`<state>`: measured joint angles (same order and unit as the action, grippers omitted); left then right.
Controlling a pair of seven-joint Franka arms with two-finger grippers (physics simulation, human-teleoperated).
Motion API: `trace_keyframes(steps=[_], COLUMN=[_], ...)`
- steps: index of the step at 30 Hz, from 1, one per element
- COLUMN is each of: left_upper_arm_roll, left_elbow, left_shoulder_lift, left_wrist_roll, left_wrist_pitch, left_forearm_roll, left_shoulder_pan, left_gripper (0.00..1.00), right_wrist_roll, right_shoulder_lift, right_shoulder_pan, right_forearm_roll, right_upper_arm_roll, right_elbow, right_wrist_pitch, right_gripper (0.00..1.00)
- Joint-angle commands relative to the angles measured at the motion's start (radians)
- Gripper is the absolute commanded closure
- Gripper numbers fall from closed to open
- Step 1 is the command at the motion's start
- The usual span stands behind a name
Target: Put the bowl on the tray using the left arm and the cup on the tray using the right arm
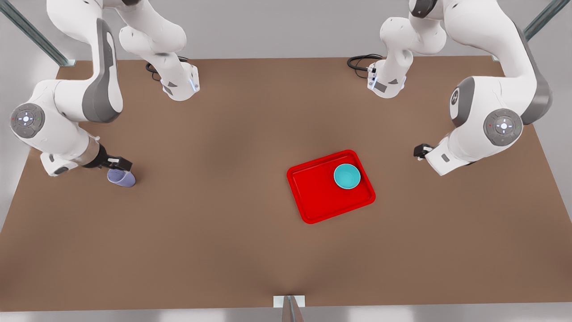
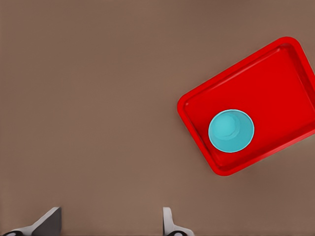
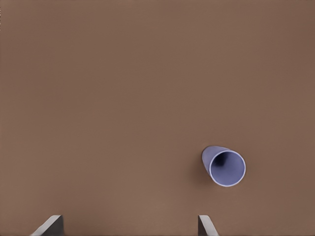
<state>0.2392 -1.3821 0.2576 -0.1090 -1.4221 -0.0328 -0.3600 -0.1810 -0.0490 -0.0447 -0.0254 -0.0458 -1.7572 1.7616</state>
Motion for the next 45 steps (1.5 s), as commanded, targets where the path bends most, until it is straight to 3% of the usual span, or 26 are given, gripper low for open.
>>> trace_keyframes(steps=[1,5,9,11,24,36,38,40,42,45], left_upper_arm_roll=[0.0,0.0,0.0,0.0,0.0,0.0,0.0,0.0,0.0,0.0], left_elbow=[0.0,0.0,0.0,0.0,0.0,-0.002,0.0,0.0,-0.002,-0.002], left_shoulder_lift=[0.003,0.012,0.019,0.017,0.019,0.026,0.029,0.031,0.031,0.031], left_wrist_roll=[0.0,0.0,0.0,0.0,-0.001,-0.001,-0.001,-0.001,-0.001,-0.001], left_wrist_pitch=[0.0,-0.003,-0.003,-0.001,-0.001,-0.001,-0.001,-0.001,-0.001,-0.001], left_forearm_roll=[-0.004,-0.004,-0.004,-0.004,-0.004,-0.004,-0.004,-0.004,-0.004,-0.004], left_shoulder_pan=[0.001,0.0,0.001,0.0,0.001,0.001,0.001,0.001,0.001,0.001], left_gripper=[0.0,0.0,0.0,0.0,0.0,0.0,0.0,0.0,0.0,0.0], right_wrist_roll=[0.0,0.161,0.442,0.443,0.5,0.656,0.673,0.673,0.673,0.678], right_shoulder_lift=[0.017,-0.006,-0.074,-0.078,-0.206,-0.278,-0.278,-0.279,-0.279,-0.282], right_shoulder_pan=[0.005,0.12,0.124,0.121,0.128,0.129,0.129,0.129,0.129,0.129], right_forearm_roll=[-0.002,-0.014,0.071,0.073,0.114,0.151,0.153,0.153,0.153,0.194], right_upper_arm_roll=[0.0,-0.008,-0.108,-0.101,-0.164,-0.259,-0.272,-0.27,-0.269,-0.267], right_elbow=[-0.03,-0.136,-0.146,-0.206,-0.192,-0.287,-0.301,-0.303,-0.329,-0.334], right_wrist_pitch=[0.025,0.187,0.199,0.185,0.125,0.36,0.383,0.389,0.415,0.434], right_gripper=[0.0,0.0,0.0,0.0,0.0,0.02,0.07,0.29,0.35,0.35])
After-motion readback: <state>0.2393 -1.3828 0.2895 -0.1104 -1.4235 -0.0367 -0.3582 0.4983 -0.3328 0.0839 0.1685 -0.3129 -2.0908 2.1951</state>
